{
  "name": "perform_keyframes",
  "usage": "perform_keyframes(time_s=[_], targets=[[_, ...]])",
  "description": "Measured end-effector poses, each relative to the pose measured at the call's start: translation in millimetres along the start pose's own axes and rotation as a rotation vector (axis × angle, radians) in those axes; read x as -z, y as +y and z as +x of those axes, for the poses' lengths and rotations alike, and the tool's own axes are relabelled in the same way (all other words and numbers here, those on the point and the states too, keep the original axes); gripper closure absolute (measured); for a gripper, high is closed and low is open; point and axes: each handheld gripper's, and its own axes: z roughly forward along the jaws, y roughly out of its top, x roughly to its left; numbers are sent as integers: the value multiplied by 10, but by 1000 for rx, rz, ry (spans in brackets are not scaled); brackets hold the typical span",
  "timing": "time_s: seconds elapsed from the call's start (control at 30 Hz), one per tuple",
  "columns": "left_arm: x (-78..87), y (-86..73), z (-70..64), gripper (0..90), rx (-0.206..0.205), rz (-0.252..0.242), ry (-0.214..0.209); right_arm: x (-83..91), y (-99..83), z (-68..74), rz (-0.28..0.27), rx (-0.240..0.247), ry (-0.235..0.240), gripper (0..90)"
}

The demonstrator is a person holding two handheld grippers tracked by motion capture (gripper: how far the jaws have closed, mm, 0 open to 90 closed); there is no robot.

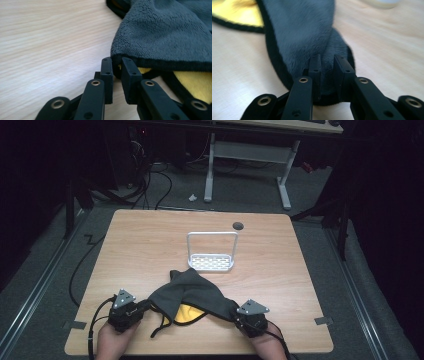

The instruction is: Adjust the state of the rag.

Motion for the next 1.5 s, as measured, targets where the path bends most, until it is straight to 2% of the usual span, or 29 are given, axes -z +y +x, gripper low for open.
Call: perform_keyframes(time_s=[0.1,0.17,0.23,0.33,0.4,0.47,0.53,0.57,0.7,0.73,0.8,0.83,0.87,0.9,0.93,0.97,1.07,1.13,1.2,1.23,1.3,1.33,1.37,1.4,1.5], targets=[[34,2,119,814,29,-12,40,45,-37,133,8,1,52,779],[62,-8,207,813,75,-34,73,82,-49,221,11,-1,89,769],[75,-12,257,809,100,-41,91,104,-38,273,-5,0,100,727],[70,-12,253,786,89,-43,91,173,66,331,-73,17,87,617],[69,-9,246,752,93,-45,88,191,183,388,-115,9,101,548],[70,-6,250,712,100,-53,78,167,290,470,-131,41,95,520],[93,-2,259,685,102,-62,77,92,408,560,-132,64,110,511],[103,-3,263,665,106,-68,73,-8,499,661,-120,97,109,506],[163,-3,278,641,116,-87,66,-235,648,851,-88,165,108,510],[177,-3,283,636,118,-93,63,-311,678,901,-74,184,102,515],[202,-2,293,632,123,-102,59,-466,718,962,-13,193,100,522],[211,0,297,632,126,-104,56,-530,723,982,3,211,93,536],[216,1,299,632,130,-109,53,-576,719,1007,20,229,64,575],[220,2,302,632,127,-110,49,-606,716,1009,20,232,49,662],[221,3,301,632,125,-111,49,-600,727,999,27,222,45,761],[220,5,299,631,124,-111,48,-582,738,990,17,215,39,806],[213,13,287,629,117,-111,42,-406,815,916,-48,173,57,843],[201,16,276,629,113,-107,39,-233,870,840,-102,153,39,843],[191,17,262,627,110,-106,36,-15,923,678,-170,90,32,842],[187,18,253,627,106,-103,36,51,931,609,-186,67,28,841],[181,19,230,626,99,-100,32,190,897,373,-212,14,-23,841],[177,19,212,626,94,-99,31,211,865,284,-213,-6,-38,841],[173,19,201,626,90,-99,31,219,763,101,-194,-33,-87,842],[170,19,192,626,87,-97,30,207,695,19,-178,-50,-107,843],[155,21,160,626,77,-94,27,114,404,-206,-86,-102,-128,843]])
